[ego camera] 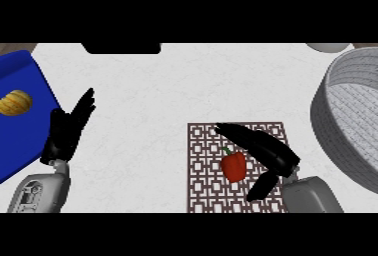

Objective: Pick the bell pepper from the placemat and place it in the basket

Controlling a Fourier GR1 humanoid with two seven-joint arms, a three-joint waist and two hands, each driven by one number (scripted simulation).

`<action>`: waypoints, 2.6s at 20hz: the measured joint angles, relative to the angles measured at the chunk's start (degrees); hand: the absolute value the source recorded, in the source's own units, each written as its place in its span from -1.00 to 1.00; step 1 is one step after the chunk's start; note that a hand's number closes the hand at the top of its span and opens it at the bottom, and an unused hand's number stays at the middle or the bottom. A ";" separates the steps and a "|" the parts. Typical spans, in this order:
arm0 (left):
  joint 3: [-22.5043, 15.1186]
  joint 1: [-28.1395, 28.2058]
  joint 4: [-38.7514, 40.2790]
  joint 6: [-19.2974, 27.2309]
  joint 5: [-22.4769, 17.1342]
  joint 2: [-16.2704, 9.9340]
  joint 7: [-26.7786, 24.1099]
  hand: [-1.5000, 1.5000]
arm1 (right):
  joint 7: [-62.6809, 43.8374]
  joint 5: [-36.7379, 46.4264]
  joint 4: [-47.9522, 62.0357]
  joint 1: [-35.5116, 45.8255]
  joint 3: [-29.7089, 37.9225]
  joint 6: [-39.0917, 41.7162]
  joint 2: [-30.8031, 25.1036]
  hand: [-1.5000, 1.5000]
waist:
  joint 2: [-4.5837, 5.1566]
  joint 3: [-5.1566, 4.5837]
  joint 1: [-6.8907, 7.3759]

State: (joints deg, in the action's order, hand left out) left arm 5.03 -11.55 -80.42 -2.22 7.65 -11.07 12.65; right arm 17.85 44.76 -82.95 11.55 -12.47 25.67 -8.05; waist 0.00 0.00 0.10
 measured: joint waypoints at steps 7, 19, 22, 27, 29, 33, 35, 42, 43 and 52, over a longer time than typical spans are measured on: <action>0.50 -1.18 -0.11 -0.08 0.37 0.40 1.58 0.00 | 0.79 1.92 1.31 -1.40 -1.00 -1.59 1.72 -1.00 | -0.02 -0.01 -0.06; 1.17 -0.49 -0.58 -1.07 0.38 0.39 1.19 0.00 | 7.09 8.26 6.63 1.22 -2.35 -9.31 1.10 1.00 | -0.10 -0.09 -0.06; 1.23 -0.37 -1.60 -1.40 0.40 0.16 1.98 0.00 | 8.56 10.19 6.28 0.75 -2.90 -12.19 0.95 1.00 | -0.16 -0.13 -0.08; 1.20 -0.05 -1.28 -1.03 0.65 0.50 1.78 0.00 | -5.71 16.73 6.97 2.42 -0.60 -13.12 1.57 1.00 | -0.37 -0.21 -0.26; 1.10 0.19 -1.12 -0.65 1.03 0.64 1.36 0.00 | -13.47 20.15 6.94 2.75 0.65 -12.67 1.30 1.00 | -0.52 -0.32 -0.58; 1.17 -0.16 0.08 -0.46 1.14 0.90 0.35 0.00 | -25.17 26.54 5.34 3.54 0.10 -11.14 2.07 1.00 | -0.44 -0.26 -0.54; 1.80 -0.90 0.97 -0.84 0.69 0.46 0.18 0.00 | -29.30 29.13 3.55 3.80 -1.03 -10.53 3.18 1.00 | -0.33 -0.20 -0.45; 1.60 -1.53 0.78 -0.54 0.92 0.75 1.37 0.00 | -39.81 19.46 -11.04 2.58 -0.74 -8.24 7.08 1.00 | -0.27 -0.03 -0.56; 1.36 -1.19 0.57 -0.38 1.14 0.94 1.36 0.00 | -41.22 17.64 -13.86 2.40 -1.09 -8.49 7.28 1.00 | -0.33 -0.02 -0.60; 1.18 -0.59 0.51 -0.45 1.30 1.04 0.90 0.00 | -61.19 2.67 -35.82 12.93 3.18 -6.49 7.95 1.00 | -0.41 -0.05 -0.53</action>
State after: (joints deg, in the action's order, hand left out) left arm 6.21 -12.14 -79.91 -2.66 8.95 -10.03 13.55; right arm -43.34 47.43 -118.78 24.48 -9.29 19.18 -0.10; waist -0.41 -0.05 -0.43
